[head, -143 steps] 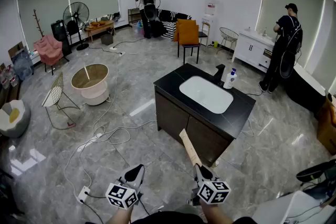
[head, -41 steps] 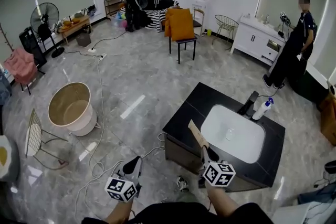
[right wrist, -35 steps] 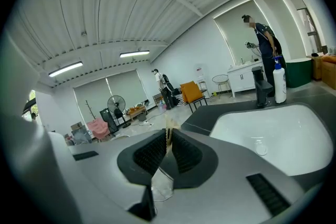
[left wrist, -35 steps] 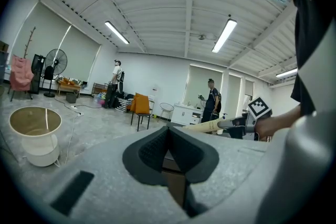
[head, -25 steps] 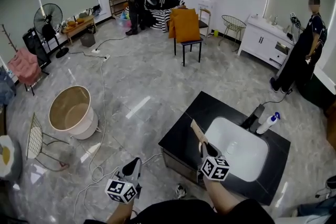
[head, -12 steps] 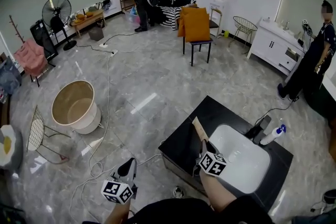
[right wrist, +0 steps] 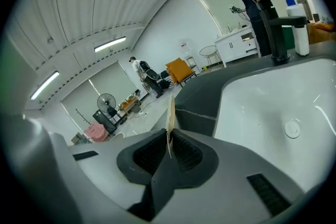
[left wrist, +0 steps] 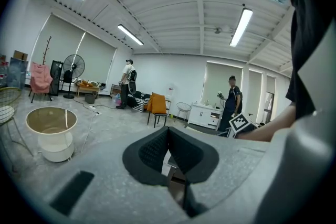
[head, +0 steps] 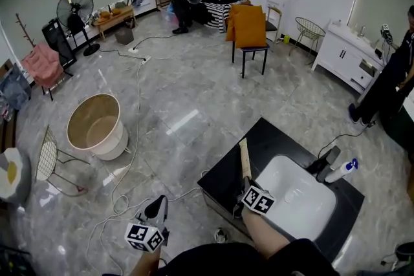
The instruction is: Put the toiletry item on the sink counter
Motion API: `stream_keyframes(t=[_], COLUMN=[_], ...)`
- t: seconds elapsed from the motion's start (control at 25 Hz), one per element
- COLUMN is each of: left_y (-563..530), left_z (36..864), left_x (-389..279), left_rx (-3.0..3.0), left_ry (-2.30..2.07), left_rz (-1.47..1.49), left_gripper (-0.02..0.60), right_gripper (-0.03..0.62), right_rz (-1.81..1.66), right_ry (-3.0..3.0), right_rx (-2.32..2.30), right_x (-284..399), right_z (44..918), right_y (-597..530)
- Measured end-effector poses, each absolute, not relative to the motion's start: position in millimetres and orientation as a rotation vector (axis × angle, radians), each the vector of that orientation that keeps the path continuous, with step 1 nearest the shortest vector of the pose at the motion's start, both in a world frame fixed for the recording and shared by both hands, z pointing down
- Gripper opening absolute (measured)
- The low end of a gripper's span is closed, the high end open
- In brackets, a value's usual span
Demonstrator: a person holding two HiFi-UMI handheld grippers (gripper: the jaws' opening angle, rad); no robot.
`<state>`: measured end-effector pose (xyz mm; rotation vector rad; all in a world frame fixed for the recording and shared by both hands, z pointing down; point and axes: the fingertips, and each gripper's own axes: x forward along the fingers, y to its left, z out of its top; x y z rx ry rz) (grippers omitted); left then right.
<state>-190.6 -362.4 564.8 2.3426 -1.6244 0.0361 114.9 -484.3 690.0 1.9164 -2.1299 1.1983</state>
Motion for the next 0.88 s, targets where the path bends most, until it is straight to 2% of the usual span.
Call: stream_keyframes(t=[0.64,0.76,0.88], left_y=[-364,-366,-366], left_z=[573,576,577], left_x=[-180,-178,-174], left_rx=[2.334,2.338,2.344], left_ry=[-1.593,-1.581,-1.567], left_rz=[0.069,0.068,0.066], left_gripper=[0.006,0.006,0.006], right_gripper=[0.041,0.090,0.110], right_rz=[1.373,1.338,1.334], right_ry=[-2.068,-2.057,-2.048], right_rx=[1.698,1.670,1.638], right_x=[92,91,89], right_z=[723,725,726], right_y=[-496,-495,-493])
